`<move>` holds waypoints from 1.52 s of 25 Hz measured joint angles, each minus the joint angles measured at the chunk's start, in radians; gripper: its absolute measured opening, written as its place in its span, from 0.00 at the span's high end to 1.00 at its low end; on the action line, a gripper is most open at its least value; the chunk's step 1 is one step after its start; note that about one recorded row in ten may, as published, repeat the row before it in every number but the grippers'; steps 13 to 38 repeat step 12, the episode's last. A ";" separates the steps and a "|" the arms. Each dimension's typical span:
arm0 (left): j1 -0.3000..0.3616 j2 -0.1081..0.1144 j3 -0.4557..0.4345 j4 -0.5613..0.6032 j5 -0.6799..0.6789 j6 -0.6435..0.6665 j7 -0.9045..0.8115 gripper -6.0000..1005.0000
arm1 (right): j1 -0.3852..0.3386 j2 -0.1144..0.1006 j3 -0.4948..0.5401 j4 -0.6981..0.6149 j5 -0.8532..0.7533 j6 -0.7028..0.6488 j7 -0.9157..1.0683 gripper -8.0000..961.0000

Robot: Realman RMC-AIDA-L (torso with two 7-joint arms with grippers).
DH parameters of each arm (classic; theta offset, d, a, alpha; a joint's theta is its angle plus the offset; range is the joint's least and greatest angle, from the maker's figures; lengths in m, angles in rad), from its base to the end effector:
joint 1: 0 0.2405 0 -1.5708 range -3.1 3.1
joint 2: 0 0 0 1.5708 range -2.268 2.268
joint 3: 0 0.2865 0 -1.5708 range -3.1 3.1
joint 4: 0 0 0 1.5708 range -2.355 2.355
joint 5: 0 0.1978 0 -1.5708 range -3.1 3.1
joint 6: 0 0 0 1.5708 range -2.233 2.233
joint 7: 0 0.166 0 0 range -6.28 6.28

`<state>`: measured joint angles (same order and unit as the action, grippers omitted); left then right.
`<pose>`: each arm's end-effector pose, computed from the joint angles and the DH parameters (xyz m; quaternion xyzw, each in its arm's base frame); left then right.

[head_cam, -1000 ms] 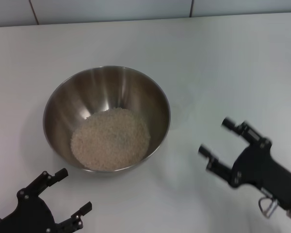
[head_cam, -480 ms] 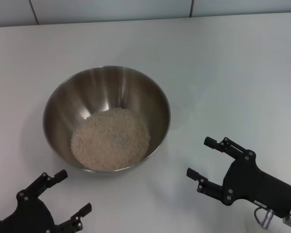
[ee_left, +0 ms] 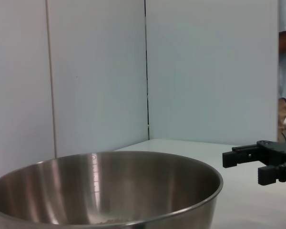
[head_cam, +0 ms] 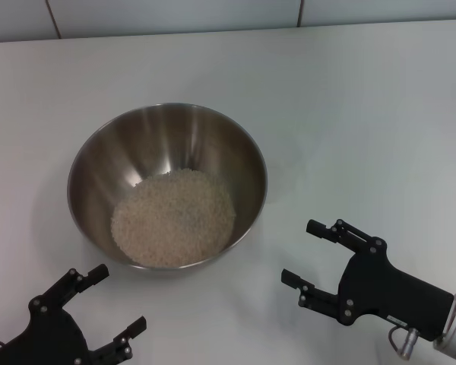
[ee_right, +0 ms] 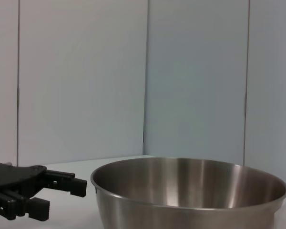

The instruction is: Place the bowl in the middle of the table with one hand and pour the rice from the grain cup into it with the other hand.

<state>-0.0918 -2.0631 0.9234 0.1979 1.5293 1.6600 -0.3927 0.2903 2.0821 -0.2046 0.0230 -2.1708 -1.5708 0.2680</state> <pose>-0.3455 0.1661 -0.0725 -0.8993 -0.1109 -0.3168 0.2803 0.3120 0.2124 -0.1036 -0.8960 0.0907 0.3335 0.2789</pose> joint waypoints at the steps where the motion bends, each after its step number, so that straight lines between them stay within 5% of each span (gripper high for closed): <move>1: 0.000 0.000 0.000 0.000 0.000 0.000 0.000 0.14 | 0.001 0.000 0.000 0.001 0.000 0.001 0.000 0.19; 38: 0.006 0.000 0.002 0.000 0.000 0.000 0.000 0.14 | 0.008 0.003 0.006 0.003 0.000 0.002 0.000 0.19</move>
